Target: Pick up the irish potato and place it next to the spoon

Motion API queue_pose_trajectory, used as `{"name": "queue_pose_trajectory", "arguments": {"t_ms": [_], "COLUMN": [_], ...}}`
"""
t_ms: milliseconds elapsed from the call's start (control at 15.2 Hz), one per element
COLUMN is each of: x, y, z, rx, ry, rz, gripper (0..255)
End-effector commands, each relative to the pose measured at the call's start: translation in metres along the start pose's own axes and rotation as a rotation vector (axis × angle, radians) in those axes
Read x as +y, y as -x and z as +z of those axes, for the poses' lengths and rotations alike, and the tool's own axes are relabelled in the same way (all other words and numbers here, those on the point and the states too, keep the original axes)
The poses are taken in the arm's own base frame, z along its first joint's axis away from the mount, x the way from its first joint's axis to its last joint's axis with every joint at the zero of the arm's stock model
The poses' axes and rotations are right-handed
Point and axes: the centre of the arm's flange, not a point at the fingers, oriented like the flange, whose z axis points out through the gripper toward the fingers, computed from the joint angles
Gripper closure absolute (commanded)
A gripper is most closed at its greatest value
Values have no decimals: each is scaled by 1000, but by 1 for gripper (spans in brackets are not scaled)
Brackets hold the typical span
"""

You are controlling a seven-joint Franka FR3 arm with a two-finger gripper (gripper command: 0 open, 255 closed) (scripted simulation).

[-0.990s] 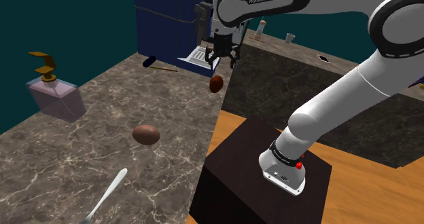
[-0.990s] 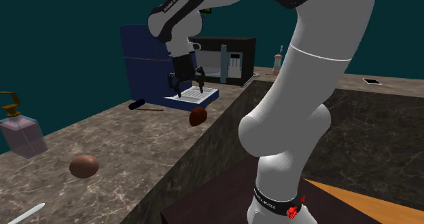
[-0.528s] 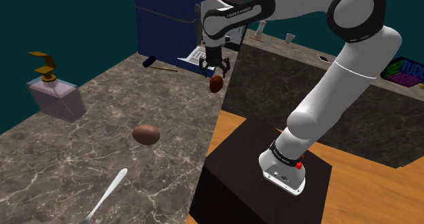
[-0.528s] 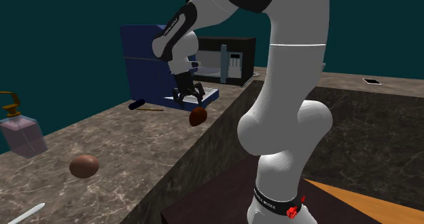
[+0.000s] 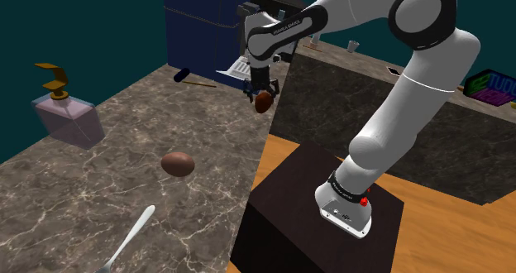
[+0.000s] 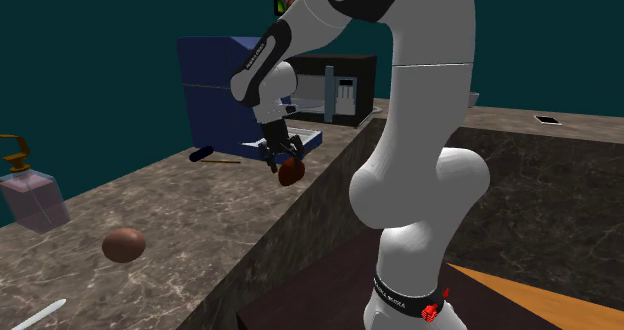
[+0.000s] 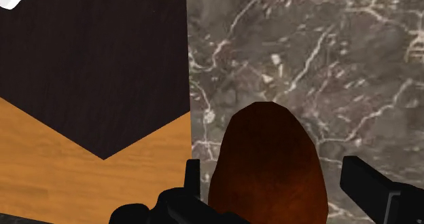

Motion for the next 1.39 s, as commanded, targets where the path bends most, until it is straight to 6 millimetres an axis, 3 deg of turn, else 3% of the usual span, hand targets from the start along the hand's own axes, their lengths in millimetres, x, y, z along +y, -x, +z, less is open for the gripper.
{"name": "queue_pose_trajectory", "arguments": {"t_ms": [0,462,528,1122,1320], "x": [1,1,1,1,6], "y": [0,0,0,0,1], "z": [6,6,6,6,-9], "rx": [0,0,0,0,0], "ry": [-1,0,0,-1,-1], "rz": [0,0,0,0,0], "gripper": [0,0,255,255,255]}}
